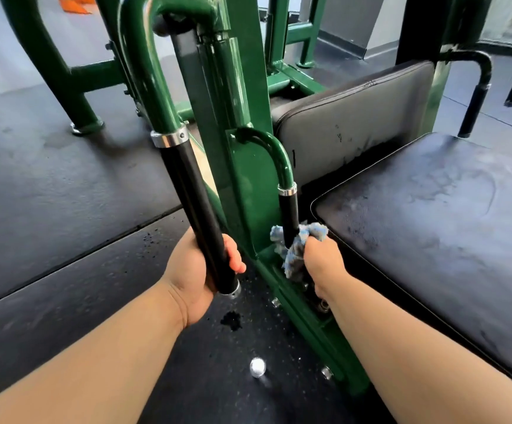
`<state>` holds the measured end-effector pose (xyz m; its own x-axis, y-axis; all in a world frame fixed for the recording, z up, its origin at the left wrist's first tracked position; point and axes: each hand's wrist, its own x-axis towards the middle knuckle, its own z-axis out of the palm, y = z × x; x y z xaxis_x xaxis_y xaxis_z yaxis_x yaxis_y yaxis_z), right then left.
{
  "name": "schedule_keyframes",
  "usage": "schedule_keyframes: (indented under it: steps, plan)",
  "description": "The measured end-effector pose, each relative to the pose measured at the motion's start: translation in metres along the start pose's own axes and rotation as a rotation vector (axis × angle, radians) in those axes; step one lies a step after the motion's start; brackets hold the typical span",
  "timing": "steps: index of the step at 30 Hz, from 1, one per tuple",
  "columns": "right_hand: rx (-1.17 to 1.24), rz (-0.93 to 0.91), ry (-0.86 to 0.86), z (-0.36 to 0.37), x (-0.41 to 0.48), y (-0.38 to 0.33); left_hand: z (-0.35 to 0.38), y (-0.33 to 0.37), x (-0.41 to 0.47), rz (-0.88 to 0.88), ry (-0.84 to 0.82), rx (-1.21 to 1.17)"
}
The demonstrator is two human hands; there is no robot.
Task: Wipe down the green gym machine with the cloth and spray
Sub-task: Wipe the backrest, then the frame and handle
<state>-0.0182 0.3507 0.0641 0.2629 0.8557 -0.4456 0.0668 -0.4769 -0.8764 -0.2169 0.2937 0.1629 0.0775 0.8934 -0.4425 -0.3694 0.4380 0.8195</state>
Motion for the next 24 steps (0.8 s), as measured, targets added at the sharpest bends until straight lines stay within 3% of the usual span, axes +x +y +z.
schedule_keyframes:
  steps: [2,5,8,10,14,17,19,22,24]
  plan:
    - [0.078,0.074,-0.019,-0.003,-0.022,-0.013,0.002,0.000,-0.001,0.004,0.005,-0.012]
    - [0.290,0.043,-0.015,0.002,-0.024,-0.045,0.004,-0.001,0.001,0.037,0.024,-0.034]
    - [0.205,0.176,-0.129,0.006,-0.026,-0.061,0.003,-0.006,-0.004,0.036,0.068,-0.016]
    - [0.270,0.231,-0.168,0.007,-0.029,-0.061,0.002,-0.011,-0.009,0.008,0.118,0.037]
    - [0.231,0.188,-0.103,0.007,-0.022,-0.047,0.008,-0.042,-0.020,-0.170,0.373,0.090]
    - [0.075,0.236,-0.074,-0.009,-0.031,-0.038,0.022,-0.063,-0.027,-0.322,0.432,-0.067]
    - [0.157,0.268,-0.104,-0.021,-0.036,-0.035,0.032,-0.072,-0.027,-0.368,0.450,-0.162]
    - [0.361,0.246,-0.369,-0.040,-0.049,-0.056,0.056,-0.084,-0.026,-0.403,0.413,-0.207]
    - [0.414,0.228,-0.472,-0.046,-0.055,-0.060,0.076,-0.081,-0.023,-0.377,0.274,-0.302]
